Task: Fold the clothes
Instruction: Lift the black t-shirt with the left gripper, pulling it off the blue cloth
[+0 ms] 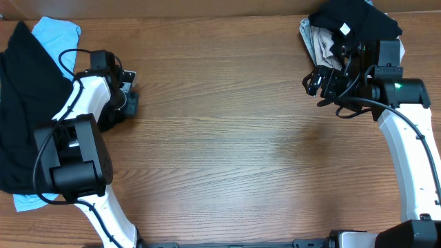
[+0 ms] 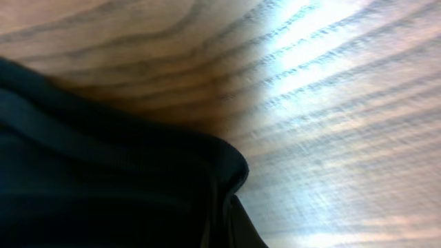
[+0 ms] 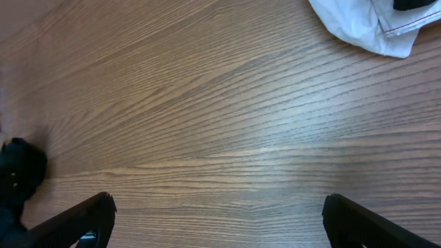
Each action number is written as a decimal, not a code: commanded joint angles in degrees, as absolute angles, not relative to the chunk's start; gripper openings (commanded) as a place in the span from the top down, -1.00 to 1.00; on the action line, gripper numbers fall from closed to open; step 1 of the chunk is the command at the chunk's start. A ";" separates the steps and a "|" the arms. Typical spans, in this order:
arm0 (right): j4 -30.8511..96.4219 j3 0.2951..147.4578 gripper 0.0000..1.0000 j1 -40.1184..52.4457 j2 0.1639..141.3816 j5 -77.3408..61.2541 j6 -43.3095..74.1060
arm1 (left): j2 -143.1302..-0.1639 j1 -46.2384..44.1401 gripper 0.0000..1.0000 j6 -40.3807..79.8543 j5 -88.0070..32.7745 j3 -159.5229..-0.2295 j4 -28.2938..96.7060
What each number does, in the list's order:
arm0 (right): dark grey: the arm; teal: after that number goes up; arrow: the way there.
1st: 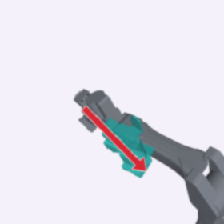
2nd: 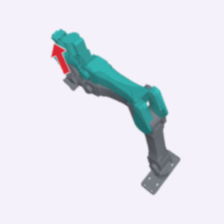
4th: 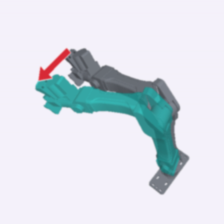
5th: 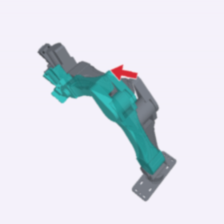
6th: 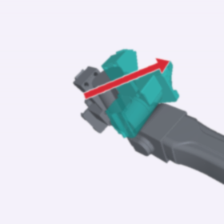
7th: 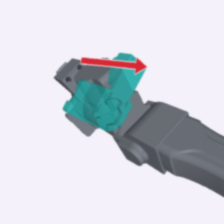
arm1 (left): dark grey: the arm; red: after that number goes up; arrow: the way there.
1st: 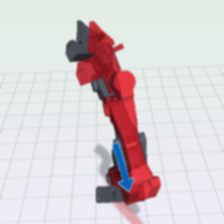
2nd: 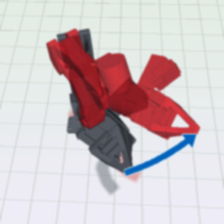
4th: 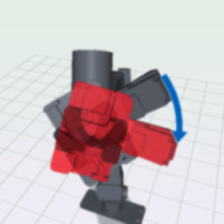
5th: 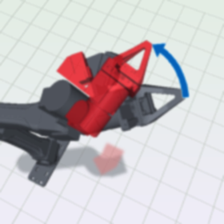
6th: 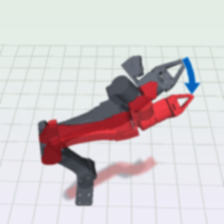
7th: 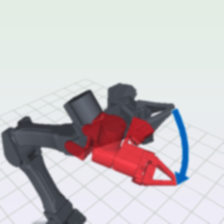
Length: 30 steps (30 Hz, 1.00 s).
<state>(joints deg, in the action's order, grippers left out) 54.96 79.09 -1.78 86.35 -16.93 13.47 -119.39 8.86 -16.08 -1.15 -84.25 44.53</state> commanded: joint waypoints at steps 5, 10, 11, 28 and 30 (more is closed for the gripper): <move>54.41 80.09 -1.00 -1.56 86.08 -16.36 13.74 | -119.96 8.67 0.92 -11.40 -7.79 -104.68 56.71; 54.39 80.09 -1.00 -1.56 86.08 -16.38 13.76 | -119.96 7.73 0.92 -11.11 -13.47 -118.43 63.55; 54.39 80.09 -1.00 -1.56 86.08 -16.38 13.76 | -119.96 7.44 0.92 -11.09 -13.67 -120.99 64.75; 54.41 80.09 -1.00 -1.56 86.08 -16.38 13.74 | -119.87 4.49 0.92 -9.26 -14.66 -158.15 73.71; 54.41 80.09 -1.00 -1.56 86.08 -16.38 13.74 | -119.87 4.49 0.92 -8.32 -14.72 -160.72 73.93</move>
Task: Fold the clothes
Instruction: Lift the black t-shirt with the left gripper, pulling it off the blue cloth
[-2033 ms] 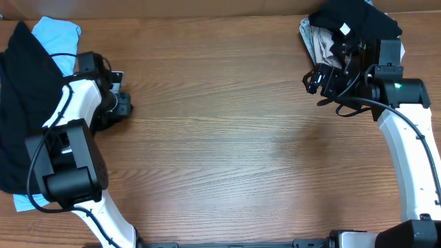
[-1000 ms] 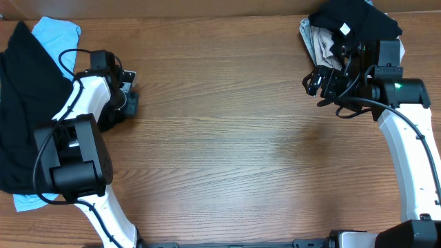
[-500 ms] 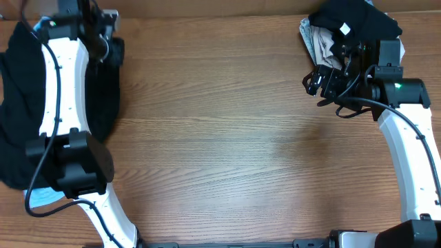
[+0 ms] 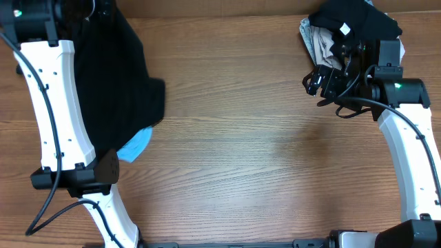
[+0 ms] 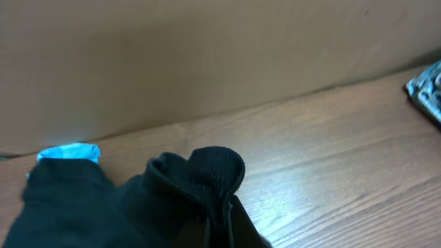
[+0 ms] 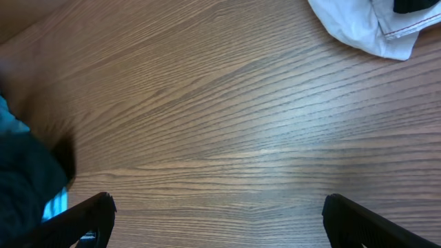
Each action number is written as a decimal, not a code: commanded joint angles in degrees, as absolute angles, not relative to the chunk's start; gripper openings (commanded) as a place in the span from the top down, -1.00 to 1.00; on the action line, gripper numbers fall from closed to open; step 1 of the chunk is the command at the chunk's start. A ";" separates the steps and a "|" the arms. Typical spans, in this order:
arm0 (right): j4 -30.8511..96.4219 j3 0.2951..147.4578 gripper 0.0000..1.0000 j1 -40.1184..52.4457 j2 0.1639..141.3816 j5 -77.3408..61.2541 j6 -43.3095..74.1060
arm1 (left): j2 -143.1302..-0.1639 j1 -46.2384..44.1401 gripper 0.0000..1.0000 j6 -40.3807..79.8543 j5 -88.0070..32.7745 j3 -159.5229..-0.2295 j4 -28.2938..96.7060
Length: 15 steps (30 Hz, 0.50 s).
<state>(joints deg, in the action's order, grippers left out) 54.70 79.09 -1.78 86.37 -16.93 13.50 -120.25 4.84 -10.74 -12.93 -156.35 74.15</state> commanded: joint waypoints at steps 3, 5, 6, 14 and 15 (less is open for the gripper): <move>54.41 80.09 -1.00 -1.56 86.08 -16.38 13.74 | -119.87 4.45 0.92 -7.20 -15.92 -164.77 73.73; 54.37 80.09 -1.00 -1.56 86.08 -16.36 13.74 | -119.87 4.45 0.92 -6.63 -18.79 -168.70 73.12; 54.37 80.09 -1.00 -1.56 86.08 -16.38 13.74 | -119.87 4.45 0.92 -5.80 -19.79 -170.41 72.64; 54.28 80.09 -1.00 -1.56 86.08 -16.38 13.76 | -119.87 2.79 0.91 -0.51 -31.16 -175.72 62.94; 54.28 80.09 -1.00 -1.56 86.08 -16.38 13.76 | -119.87 2.00 0.92 0.10 -31.57 -175.59 61.49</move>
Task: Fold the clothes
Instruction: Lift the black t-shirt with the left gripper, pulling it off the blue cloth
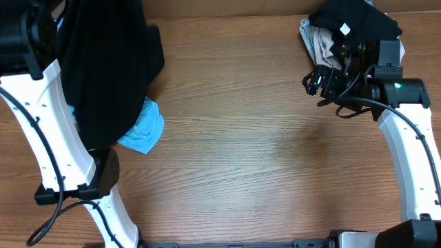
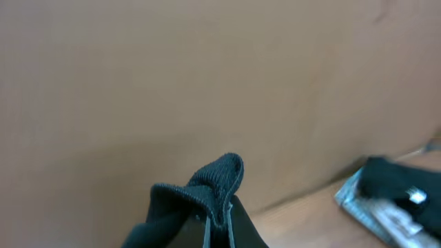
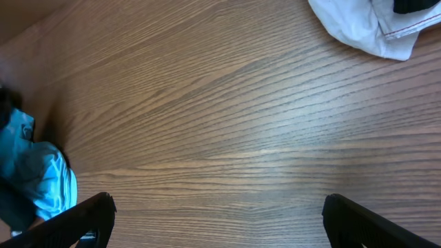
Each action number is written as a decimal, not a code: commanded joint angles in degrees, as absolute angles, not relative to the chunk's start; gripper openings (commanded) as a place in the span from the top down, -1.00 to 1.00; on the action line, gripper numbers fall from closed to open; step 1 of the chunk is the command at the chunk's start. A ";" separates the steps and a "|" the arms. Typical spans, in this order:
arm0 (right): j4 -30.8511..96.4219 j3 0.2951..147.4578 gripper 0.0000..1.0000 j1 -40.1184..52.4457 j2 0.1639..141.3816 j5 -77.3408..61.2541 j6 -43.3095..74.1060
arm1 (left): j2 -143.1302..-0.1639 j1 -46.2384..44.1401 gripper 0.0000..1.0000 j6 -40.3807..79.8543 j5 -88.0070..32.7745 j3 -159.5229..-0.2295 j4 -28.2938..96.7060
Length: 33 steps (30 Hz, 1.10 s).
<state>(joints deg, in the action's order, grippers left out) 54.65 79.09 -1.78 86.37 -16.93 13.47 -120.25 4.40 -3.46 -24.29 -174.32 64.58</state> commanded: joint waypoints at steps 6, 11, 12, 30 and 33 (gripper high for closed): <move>54.35 80.09 -1.00 -1.56 86.08 -16.38 13.76 | -119.92 -4.78 0.92 0.40 -30.85 -174.80 55.44; 54.43 80.09 -1.00 -1.58 86.06 -16.36 14.28 | -119.92 -10.46 0.92 -0.01 -26.96 -172.83 52.21; 54.41 80.09 -1.00 -1.63 86.06 -16.36 14.81 | -119.92 -11.38 0.92 0.01 -26.55 -172.66 51.16; 55.20 80.09 -1.00 -1.45 86.06 -20.58 13.56 | -122.32 -18.81 0.92 1.37 -26.15 -167.87 42.52; 54.76 80.09 -1.00 -1.45 86.06 -22.72 13.23 | -122.37 -18.90 0.92 1.41 -25.39 -167.87 41.60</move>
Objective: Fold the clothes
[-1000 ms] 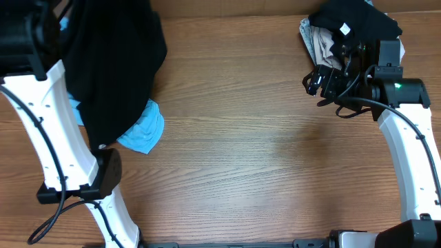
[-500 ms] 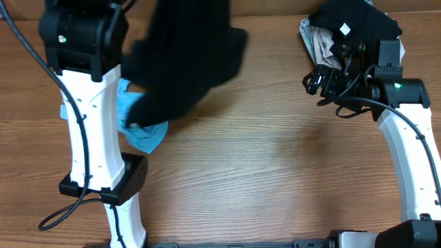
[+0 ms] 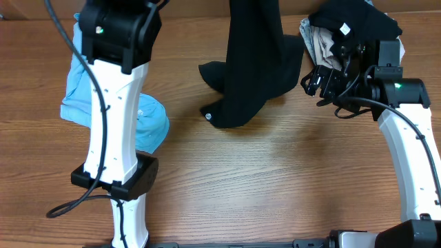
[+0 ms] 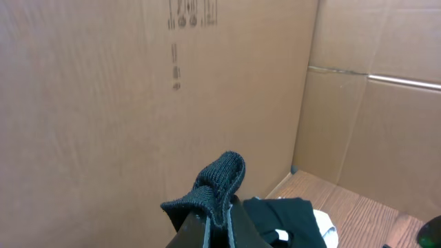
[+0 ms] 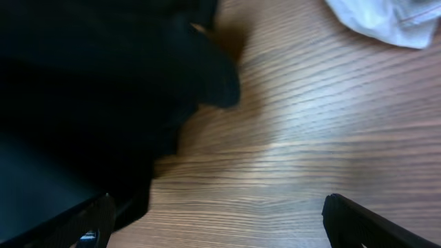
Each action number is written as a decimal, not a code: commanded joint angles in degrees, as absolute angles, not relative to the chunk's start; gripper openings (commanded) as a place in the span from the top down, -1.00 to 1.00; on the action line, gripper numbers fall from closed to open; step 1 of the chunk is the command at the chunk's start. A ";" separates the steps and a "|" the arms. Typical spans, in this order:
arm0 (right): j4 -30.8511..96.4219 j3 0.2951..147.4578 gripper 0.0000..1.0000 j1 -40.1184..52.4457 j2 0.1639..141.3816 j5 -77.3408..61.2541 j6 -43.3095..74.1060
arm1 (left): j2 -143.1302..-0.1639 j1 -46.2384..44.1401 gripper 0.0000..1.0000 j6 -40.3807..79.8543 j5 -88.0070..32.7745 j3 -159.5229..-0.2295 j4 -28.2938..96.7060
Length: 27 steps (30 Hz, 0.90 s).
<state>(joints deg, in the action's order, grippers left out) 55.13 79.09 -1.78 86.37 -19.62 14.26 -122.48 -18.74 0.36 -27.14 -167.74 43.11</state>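
Note:
A black garment hangs from above the back middle of the table, and its lower end rests bunched on the wood. My left gripper is raised high and shut on a knit edge of the black garment; a cardboard wall fills the view behind it. My right gripper hovers open just right of the hanging cloth. Between its fingers there is only bare wood, with the black garment filling the upper left of that view.
A light blue garment lies crumpled at the left, partly under my left arm. A pile of black and pale clothes sits at the back right corner; its white cloth shows near my right gripper. A cardboard wall backs the table.
The black garment hung at the far left over the blue one; now it hangs at the back middle, right beside my right gripper, its lower end on the wood. My right arm has not moved.
My left gripper was low at the table's left, on the black garment lying over the blue one. Then it held that garment lifted, then higher, uncovering the blue one. Now the black garment hangs near the table's middle. My right gripper stayed open in place.

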 commanded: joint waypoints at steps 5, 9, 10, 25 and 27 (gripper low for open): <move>55.70 79.02 -1.00 -1.21 86.06 -28.36 9.45 | -122.37 -18.87 0.92 1.37 -22.83 -167.87 40.80; 55.81 76.29 -1.00 1.56 86.06 -30.24 8.47 | -122.37 -18.87 0.92 1.37 -22.06 -167.87 39.03; 55.29 75.72 -1.00 2.46 86.06 -30.11 8.49 | -122.37 -18.87 0.92 1.37 -22.06 -167.87 38.65; 21.41 64.79 -1.00 19.35 92.14 -15.46 18.31 | -119.90 -18.90 0.92 3.92 -24.03 -167.92 36.64; 19.14 64.79 -1.00 19.46 93.60 -15.68 18.52 | -118.89 -18.90 0.92 3.90 -24.01 -167.92 37.06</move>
